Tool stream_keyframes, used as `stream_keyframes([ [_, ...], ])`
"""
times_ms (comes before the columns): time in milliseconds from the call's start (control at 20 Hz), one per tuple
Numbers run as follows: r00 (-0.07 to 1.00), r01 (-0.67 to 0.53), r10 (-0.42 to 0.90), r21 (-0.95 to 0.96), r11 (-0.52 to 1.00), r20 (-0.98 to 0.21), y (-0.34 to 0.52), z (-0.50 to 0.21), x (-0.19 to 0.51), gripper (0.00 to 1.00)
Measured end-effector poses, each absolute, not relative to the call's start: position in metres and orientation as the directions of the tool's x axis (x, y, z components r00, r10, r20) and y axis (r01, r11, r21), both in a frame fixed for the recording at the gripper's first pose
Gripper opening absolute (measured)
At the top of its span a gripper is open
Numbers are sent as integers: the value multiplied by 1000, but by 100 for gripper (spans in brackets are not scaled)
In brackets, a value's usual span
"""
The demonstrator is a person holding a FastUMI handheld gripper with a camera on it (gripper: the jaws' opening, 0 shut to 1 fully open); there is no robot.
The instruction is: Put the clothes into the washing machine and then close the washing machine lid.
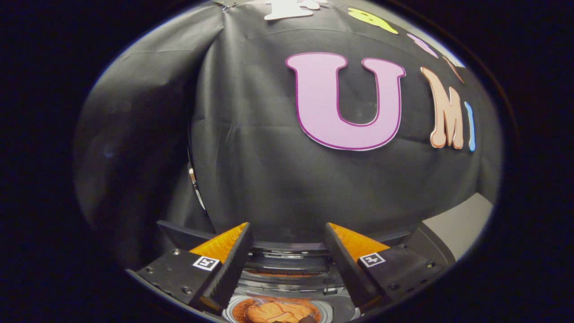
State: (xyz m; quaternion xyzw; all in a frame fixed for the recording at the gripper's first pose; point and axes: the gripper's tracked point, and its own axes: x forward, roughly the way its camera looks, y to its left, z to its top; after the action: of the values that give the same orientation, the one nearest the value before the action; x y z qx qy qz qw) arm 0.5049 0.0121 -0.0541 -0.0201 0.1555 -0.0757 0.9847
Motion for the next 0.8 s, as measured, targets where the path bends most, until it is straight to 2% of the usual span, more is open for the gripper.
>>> stream_keyframes([
  [50, 936, 129, -152, -89, 988, -318, 16, -66, 506, 98],
  [100, 896, 81, -135, -143, 986, -424, 16, -83, 497, 96],
  [150, 884, 66, -144, -186, 980, -445, 20, -91, 479, 95],
  [200, 929, 56, -129, -214, 975, -347, 21, -80, 496, 94],
  [350, 953, 46, -88, -151, 988, -290, 30, -43, 491, 89],
  [550, 972, 93, -121, -144, 985, -200, 26, -12, 523, 91],
  [650, 930, 105, -146, -135, 985, -338, 20, -43, 524, 90],
  [750, 932, 142, -160, -77, 987, -326, 10, -47, 534, 93],
  [800, 913, 127, -144, -70, 989, -381, 14, -56, 530, 91],
])
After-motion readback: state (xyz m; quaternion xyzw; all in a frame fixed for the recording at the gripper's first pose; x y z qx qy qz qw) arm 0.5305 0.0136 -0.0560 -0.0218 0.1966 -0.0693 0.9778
